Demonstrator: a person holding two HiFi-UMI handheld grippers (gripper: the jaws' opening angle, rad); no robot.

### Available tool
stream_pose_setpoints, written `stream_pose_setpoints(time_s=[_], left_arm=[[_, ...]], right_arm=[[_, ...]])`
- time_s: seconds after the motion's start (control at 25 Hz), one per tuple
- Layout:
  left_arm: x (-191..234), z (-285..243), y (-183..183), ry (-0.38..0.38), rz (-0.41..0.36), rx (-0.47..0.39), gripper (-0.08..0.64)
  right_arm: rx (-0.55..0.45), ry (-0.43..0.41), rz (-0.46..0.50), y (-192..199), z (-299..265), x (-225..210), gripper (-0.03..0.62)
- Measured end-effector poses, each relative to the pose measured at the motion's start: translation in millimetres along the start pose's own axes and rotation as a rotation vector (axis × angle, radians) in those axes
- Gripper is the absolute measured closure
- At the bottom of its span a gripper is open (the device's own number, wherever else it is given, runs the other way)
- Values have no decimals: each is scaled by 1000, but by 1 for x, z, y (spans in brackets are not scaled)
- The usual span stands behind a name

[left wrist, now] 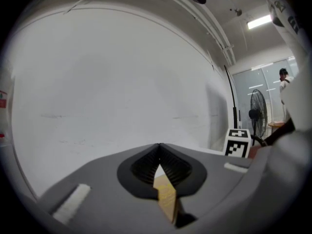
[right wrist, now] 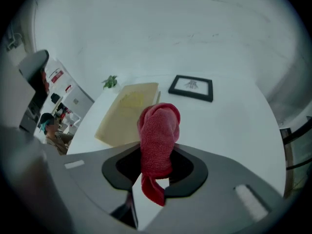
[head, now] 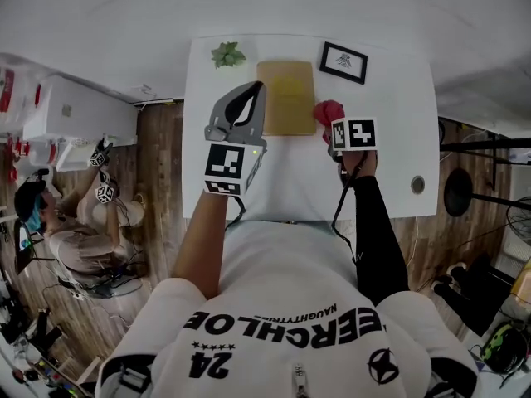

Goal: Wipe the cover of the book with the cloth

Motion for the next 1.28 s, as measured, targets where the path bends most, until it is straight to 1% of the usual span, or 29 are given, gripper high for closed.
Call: stream_pose_setpoints(time_s=[0.16, 0.32, 0.44, 0.6, 0.72, 0.84, 0.96, 1.16, 1.28], left_arm=[[20, -6, 9, 19, 29, -7, 514], [35, -3, 16, 10, 42, -4, 514], [41, 3, 17, -1, 42, -5, 514], [48, 13, 23, -21, 44, 9, 514], [55, 19, 29, -40, 43, 26, 514], [58, 21, 33, -42, 47, 36, 514], [60, 15, 31, -35, 46, 29, 514], [56, -6, 22, 9, 46, -3, 514], [51, -11, 21, 35, 48, -10, 514]], right_arm=[[-133, -6, 3, -59, -1, 25, 486], [-192, -29, 37, -105, -25, 70, 486], [-179, -62, 52, -122, -50, 101, 486], [-92, -95, 74, -116, -93, 131, 486], [-82, -91, 91, -117, -110, 140, 488], [-51, -68, 114, -120, -107, 137, 488], [-22, -7, 99, -119, -100, 113, 488], [-15, 88, -15, -106, -83, 49, 488], [-29, 113, -60, -101, -78, 28, 486]])
Point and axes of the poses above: the fingertips, and each gripper's own axes: z backward along the fingers, x to its left, y out of its underside, the point moved 6 cm from there along z, backward along the fingers, and after that the axes turned 4 degrees about -x, right-handed, at the moved point
